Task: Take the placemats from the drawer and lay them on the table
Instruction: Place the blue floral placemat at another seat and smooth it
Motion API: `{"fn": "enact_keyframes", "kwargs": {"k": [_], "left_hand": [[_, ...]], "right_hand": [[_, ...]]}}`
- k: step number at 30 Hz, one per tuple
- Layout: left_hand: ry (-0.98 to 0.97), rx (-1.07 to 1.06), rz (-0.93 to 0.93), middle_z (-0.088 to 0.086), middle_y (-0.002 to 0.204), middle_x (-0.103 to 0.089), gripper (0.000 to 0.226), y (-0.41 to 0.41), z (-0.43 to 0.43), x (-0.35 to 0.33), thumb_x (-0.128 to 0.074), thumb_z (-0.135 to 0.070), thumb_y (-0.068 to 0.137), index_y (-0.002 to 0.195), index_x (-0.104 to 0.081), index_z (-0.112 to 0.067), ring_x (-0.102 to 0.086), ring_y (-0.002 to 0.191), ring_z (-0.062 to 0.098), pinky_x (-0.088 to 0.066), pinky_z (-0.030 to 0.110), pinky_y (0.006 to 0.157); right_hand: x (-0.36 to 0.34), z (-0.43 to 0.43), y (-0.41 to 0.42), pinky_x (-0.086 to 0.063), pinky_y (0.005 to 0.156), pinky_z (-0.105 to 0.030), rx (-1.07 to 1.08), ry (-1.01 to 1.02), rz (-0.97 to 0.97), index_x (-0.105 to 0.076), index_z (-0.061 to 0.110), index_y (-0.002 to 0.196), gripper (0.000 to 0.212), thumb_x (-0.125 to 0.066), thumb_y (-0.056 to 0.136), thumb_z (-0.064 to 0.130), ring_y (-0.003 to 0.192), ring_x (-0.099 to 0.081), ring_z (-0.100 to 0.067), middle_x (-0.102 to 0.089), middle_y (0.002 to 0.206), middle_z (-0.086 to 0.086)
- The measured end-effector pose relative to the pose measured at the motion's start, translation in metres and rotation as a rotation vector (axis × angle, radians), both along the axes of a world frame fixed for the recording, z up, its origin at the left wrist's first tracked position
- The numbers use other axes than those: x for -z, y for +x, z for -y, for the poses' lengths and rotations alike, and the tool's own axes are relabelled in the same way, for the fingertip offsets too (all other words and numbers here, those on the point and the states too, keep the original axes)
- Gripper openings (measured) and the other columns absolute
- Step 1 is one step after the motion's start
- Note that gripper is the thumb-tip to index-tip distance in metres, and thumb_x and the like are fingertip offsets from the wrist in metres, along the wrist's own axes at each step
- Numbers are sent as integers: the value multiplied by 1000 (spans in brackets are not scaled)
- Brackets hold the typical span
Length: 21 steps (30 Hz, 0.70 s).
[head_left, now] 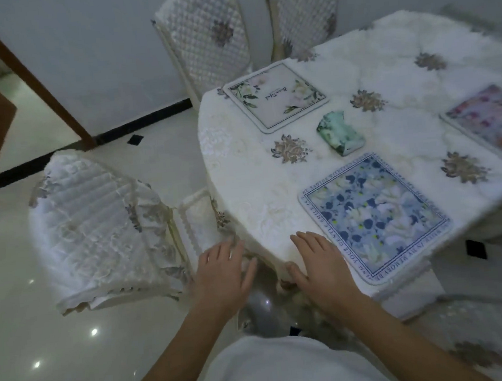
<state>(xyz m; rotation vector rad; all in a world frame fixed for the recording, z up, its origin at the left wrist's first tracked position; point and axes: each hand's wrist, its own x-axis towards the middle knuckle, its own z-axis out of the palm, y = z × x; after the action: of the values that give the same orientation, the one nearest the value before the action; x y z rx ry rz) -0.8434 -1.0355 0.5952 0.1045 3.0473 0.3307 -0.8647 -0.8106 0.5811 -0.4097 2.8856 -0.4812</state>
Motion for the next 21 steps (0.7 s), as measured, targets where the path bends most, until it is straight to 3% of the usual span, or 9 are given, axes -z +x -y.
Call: {"fn": "enact_keyframes", "kwargs": {"k": [9, 15, 21], "left_hand": [[-25, 494, -1, 12, 138, -60, 57, -113, -50, 10, -36, -52, 98, 134, -60, -15, -59, 121, 30, -45, 46, 101], [-4, 616, 18, 11, 131, -65, 57, -144, -99, 15, -37, -52, 95, 130, -64, -15, -63, 115, 30, -48, 44, 96], [-44, 617, 108, 9, 143, -54, 68, -182, -130, 30, -23, -60, 95, 141, -53, -19, -53, 127, 29, -43, 42, 100]], "right_hand": [[3, -46, 12, -29, 116, -39, 487, 37, 27, -38, 18, 151, 62, -38, 99, 53, 141, -34, -20, -42, 153, -1], [8, -82, -8, -34, 111, -37, 658, 4, -11, -47, 13, 145, 59, -49, 97, 47, 134, -43, -23, -51, 146, -4], [32, -128, -33, -35, 108, -35, 739, -73, 49, -44, 13, 144, 57, -52, 96, 42, 129, -43, -22, -51, 142, -4]]}}
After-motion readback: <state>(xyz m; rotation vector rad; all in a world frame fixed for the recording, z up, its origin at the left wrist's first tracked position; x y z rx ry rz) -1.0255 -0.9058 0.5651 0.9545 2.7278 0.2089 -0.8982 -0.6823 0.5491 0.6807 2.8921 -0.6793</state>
